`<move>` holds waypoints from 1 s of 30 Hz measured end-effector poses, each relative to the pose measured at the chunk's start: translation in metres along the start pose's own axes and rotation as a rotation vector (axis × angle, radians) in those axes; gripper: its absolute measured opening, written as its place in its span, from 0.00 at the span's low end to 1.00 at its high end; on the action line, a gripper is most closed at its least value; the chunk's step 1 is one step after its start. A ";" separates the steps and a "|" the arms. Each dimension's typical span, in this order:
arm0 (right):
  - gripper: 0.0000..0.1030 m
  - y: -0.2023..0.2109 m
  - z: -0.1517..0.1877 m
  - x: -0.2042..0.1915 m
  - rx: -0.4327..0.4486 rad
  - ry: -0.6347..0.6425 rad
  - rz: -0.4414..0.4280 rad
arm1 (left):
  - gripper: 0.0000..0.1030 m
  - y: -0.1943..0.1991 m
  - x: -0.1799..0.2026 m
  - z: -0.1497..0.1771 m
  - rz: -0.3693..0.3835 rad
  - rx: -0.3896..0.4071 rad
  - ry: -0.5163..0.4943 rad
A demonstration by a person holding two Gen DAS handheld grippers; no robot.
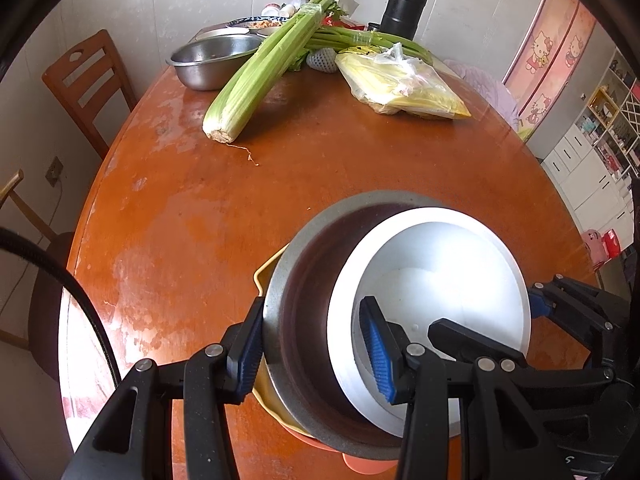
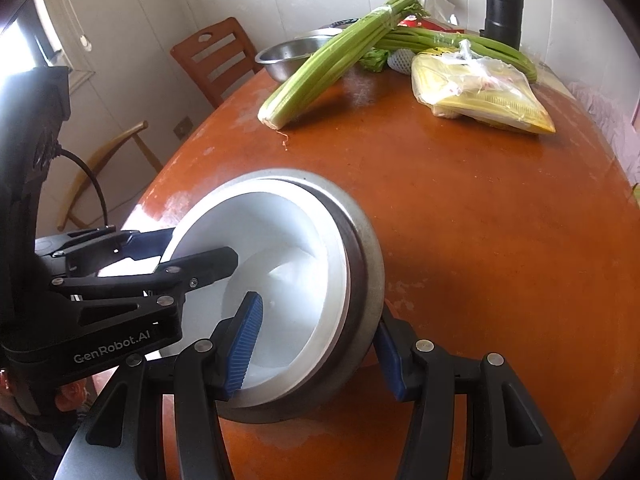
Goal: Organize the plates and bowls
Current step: 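Carry the nested steel bowl stack over the grey tray and lower it, then open both tools and release the steel bowl rim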
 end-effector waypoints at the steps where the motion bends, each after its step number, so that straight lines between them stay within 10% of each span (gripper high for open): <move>1: 0.55 0.000 0.000 0.000 0.000 -0.001 0.002 | 0.44 0.000 0.000 0.000 0.000 0.002 0.000; 30: 0.55 0.036 -0.005 -0.004 0.134 0.033 0.114 | 0.50 0.042 -0.013 0.007 -0.073 0.097 0.016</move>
Point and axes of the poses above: each gripper's, at about its wrist camera, not at the fingertips, and y roughly against the way its jaws point, x to its right, z to its underside, the point moved 9 cm from there along -y, roughly the way its jaws point, and after that the axes turned 2 degrees about -x, right-handed, at the moved point
